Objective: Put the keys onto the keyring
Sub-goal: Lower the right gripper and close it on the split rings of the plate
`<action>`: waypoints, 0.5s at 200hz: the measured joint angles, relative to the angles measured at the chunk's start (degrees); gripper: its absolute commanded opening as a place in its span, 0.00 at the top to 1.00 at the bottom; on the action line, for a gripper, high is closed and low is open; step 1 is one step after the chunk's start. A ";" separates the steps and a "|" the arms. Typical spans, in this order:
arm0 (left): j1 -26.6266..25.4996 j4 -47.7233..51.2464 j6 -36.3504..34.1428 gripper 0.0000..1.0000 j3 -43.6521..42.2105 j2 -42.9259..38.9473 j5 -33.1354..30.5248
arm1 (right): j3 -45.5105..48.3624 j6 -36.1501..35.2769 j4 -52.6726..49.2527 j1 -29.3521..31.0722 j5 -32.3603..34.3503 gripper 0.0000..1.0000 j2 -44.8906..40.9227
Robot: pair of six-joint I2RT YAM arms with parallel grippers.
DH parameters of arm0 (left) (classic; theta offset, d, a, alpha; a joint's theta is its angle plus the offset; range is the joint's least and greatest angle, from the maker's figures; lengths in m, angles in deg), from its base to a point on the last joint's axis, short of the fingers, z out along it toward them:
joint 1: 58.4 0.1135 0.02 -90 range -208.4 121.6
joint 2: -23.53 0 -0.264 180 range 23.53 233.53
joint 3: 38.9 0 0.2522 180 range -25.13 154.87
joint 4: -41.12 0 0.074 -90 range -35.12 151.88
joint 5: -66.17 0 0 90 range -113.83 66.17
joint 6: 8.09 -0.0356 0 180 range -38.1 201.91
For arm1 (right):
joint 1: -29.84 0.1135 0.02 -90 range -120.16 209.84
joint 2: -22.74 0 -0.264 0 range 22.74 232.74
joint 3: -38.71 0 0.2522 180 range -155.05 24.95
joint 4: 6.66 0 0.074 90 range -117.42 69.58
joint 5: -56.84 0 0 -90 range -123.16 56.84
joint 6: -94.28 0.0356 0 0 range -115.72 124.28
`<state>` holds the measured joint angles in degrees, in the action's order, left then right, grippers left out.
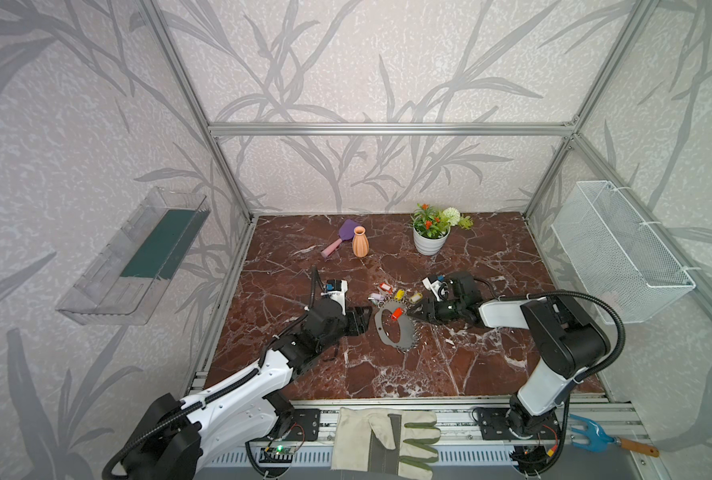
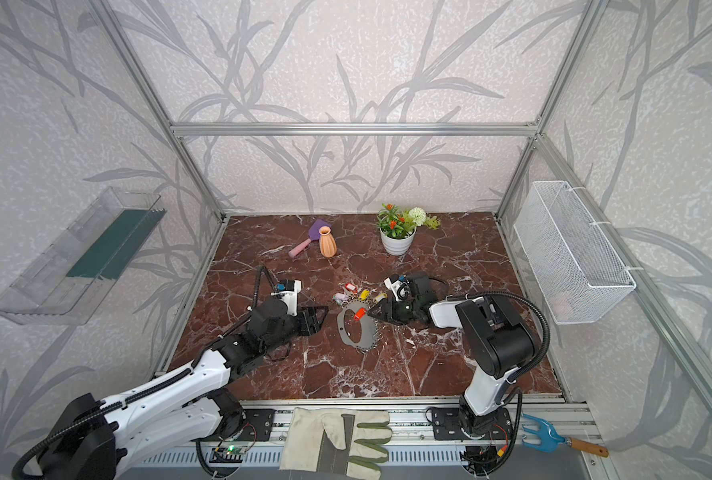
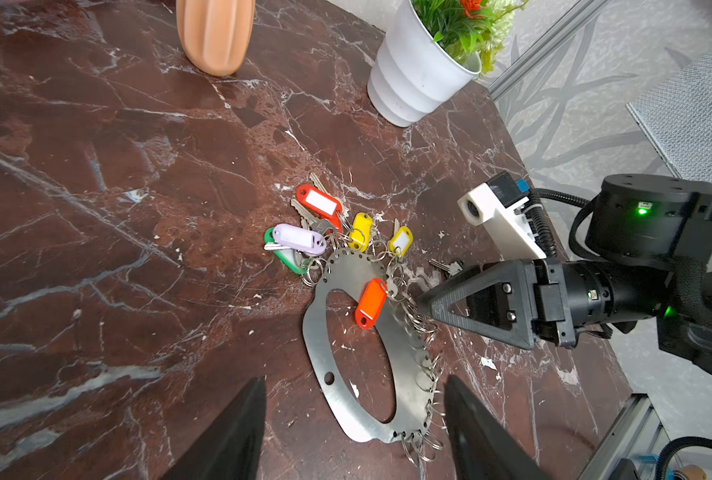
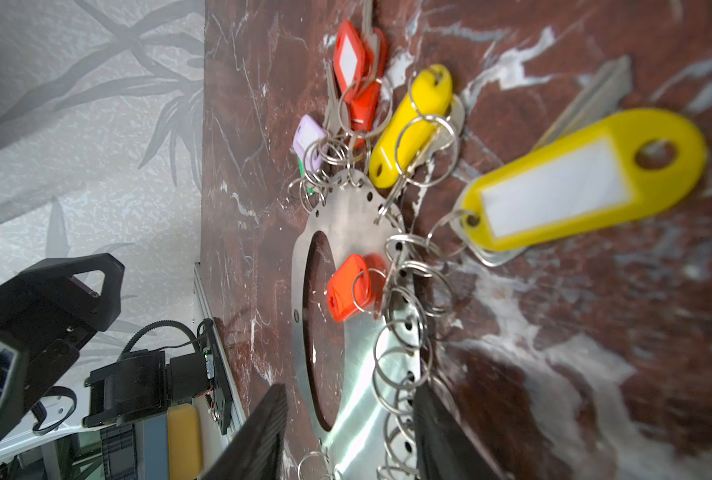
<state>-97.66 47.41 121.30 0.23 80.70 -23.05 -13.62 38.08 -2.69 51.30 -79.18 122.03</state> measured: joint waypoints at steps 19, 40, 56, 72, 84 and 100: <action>-0.07 -1.18 -0.02 0.34 0.00 0.46 -1.42 | -0.28 -0.24 -0.11 -0.09 1.05 0.58 -0.02; -0.07 -1.27 -0.46 0.34 0.55 -0.24 -3.19 | -1.62 -1.84 -3.02 -0.04 3.93 0.62 -0.76; -0.07 -0.55 -0.94 0.29 1.14 -1.75 -4.76 | -2.67 -4.37 -7.10 0.83 8.37 0.62 -3.48; -0.07 0.61 -1.53 0.21 1.14 -4.57 -6.36 | -4.15 -7.37 -11.65 2.51 12.87 0.62 -6.75; -0.07 1.79 -2.01 0.10 0.81 -7.82 -7.41 | -5.40 -9.40 -14.32 4.04 15.69 0.64 -8.55; -0.07 3.74 -1.70 0.01 -0.13 -13.81 -9.29 | -6.91 -11.91 -17.77 5.90 18.91 0.66 -9.90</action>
<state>-97.73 51.15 119.60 0.10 66.89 -32.34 -20.53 26.17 -20.46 57.20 -60.28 112.13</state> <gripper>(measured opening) 0.960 0.348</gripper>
